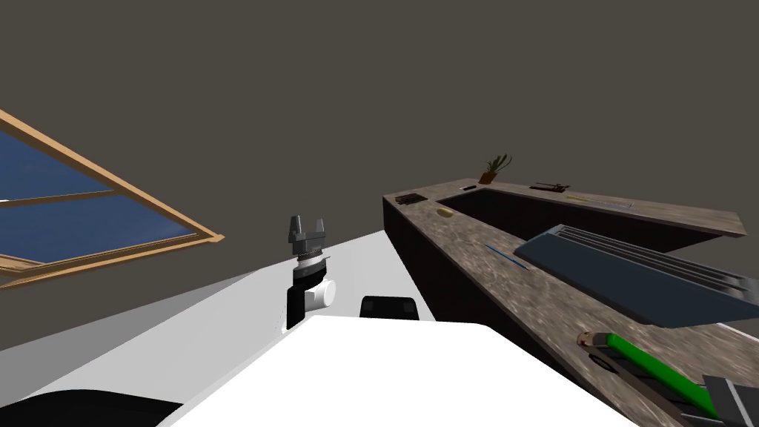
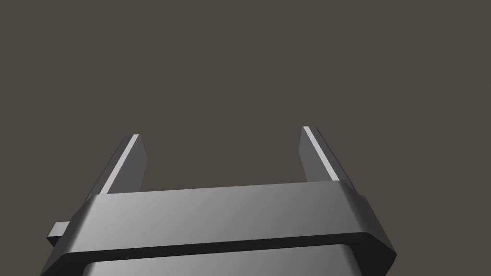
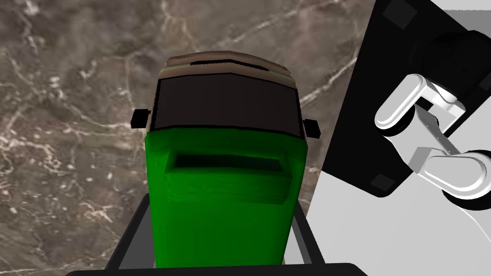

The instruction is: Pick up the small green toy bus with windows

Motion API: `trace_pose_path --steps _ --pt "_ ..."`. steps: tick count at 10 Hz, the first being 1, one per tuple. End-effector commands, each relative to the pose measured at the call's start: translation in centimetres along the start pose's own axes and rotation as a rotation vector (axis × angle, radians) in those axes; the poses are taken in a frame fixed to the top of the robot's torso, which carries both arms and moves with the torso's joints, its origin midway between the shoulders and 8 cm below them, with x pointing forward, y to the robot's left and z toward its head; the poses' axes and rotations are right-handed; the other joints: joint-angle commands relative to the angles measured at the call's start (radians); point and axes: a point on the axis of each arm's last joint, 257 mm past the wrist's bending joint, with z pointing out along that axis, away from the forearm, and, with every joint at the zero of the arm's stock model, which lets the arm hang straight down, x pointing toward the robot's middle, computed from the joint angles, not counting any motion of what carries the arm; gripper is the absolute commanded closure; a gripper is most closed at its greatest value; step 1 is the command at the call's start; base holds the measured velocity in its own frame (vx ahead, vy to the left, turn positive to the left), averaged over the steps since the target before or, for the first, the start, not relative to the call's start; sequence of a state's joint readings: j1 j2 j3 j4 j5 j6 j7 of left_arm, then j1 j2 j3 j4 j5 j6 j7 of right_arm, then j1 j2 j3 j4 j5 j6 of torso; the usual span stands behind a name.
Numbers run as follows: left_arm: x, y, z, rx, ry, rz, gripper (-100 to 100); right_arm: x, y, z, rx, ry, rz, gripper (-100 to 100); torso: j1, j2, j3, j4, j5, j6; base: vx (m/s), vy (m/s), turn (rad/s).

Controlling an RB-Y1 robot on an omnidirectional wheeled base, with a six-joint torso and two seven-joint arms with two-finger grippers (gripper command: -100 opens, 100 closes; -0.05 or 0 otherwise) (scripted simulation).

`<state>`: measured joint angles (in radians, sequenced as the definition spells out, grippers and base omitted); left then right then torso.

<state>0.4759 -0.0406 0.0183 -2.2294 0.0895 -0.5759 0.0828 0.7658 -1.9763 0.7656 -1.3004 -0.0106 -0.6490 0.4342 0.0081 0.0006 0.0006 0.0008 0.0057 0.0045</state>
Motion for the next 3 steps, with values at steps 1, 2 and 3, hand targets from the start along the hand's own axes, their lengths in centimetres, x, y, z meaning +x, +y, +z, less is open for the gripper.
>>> trace_pose_path --steps 1,2,3 --pt "0.00 0.00 0.00 0.000 0.000 0.000 0 -1.02 0.15 -0.33 -0.002 0.004 0.003 100 0.000 0.000 0.000 0.000 0.000 0.000 -0.040 -0.018 0.001" --pt "0.00 0.00 0.00 0.000 0.000 0.000 0 -0.62 0.14 -0.32 -0.002 0.002 0.001 100 0.000 0.000 0.000 0.000 0.001 0.000 -0.022 -0.009 0.007" --pt "0.00 0.00 0.00 0.000 0.000 0.000 0 -0.69 0.17 -0.33 -0.002 0.002 0.003 0 0.001 -0.001 0.000 0.000 0.001 0.000 0.000 0.000 0.000"
